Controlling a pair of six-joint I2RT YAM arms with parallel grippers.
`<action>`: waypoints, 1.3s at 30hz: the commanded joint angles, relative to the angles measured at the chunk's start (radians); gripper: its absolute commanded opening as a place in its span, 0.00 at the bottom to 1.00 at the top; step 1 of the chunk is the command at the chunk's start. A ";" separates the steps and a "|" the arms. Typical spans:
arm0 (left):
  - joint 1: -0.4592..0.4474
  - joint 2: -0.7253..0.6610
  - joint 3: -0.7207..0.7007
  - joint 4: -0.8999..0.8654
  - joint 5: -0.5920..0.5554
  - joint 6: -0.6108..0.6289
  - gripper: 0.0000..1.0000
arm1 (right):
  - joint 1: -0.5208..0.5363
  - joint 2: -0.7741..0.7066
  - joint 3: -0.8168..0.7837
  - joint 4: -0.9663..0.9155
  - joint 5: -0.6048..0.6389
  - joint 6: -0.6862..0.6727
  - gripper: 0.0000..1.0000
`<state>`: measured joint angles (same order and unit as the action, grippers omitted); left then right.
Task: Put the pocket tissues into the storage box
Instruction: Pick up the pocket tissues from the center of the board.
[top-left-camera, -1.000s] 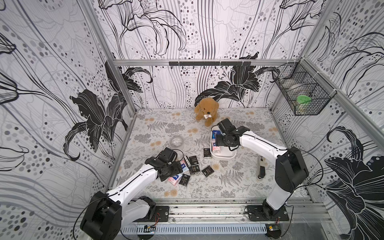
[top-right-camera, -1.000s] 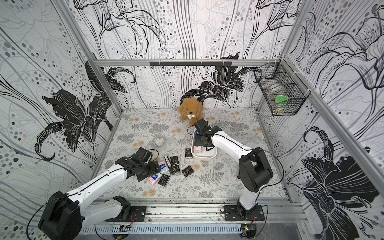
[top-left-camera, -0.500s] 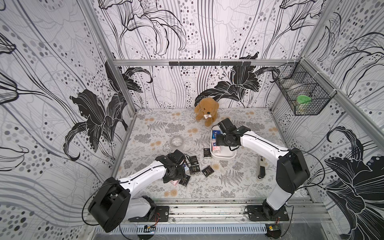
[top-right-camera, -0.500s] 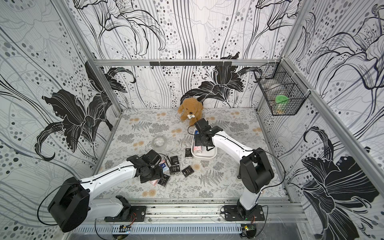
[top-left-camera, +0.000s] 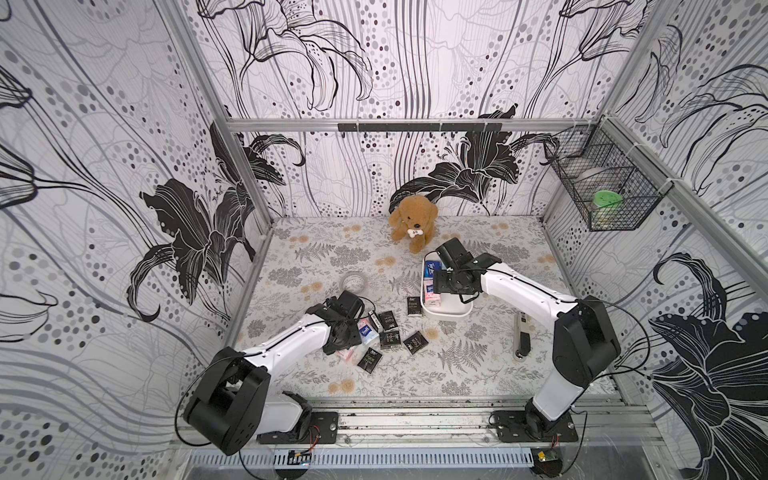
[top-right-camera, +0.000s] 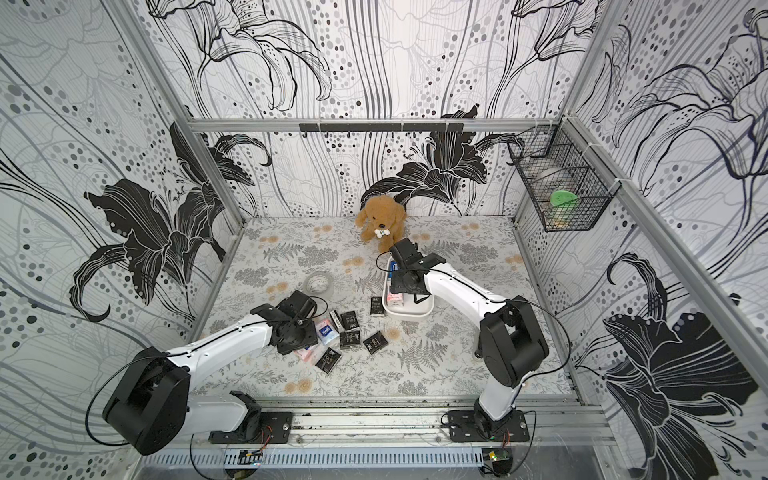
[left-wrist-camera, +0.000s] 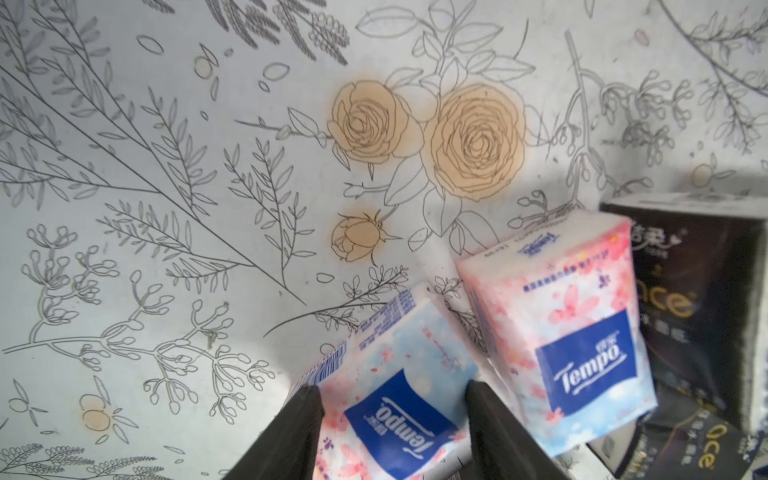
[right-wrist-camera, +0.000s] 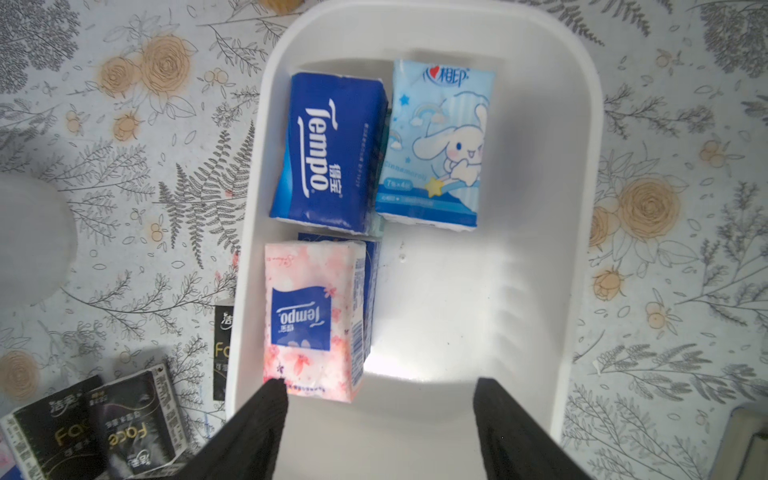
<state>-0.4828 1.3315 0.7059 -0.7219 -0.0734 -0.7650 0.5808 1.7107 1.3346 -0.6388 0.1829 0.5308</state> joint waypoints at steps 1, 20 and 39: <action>0.035 -0.009 0.018 0.041 -0.033 -0.015 0.61 | -0.006 -0.035 -0.017 -0.019 0.023 0.011 0.77; 0.043 -0.013 0.031 0.096 0.031 0.185 0.92 | -0.006 -0.074 -0.038 0.004 -0.021 0.041 0.77; 0.011 -0.115 -0.071 0.086 0.168 0.000 1.00 | -0.005 -0.060 -0.013 -0.004 -0.014 0.029 0.78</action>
<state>-0.4572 1.2388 0.6285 -0.6254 0.0967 -0.7116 0.5808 1.6428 1.3037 -0.6304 0.1616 0.5602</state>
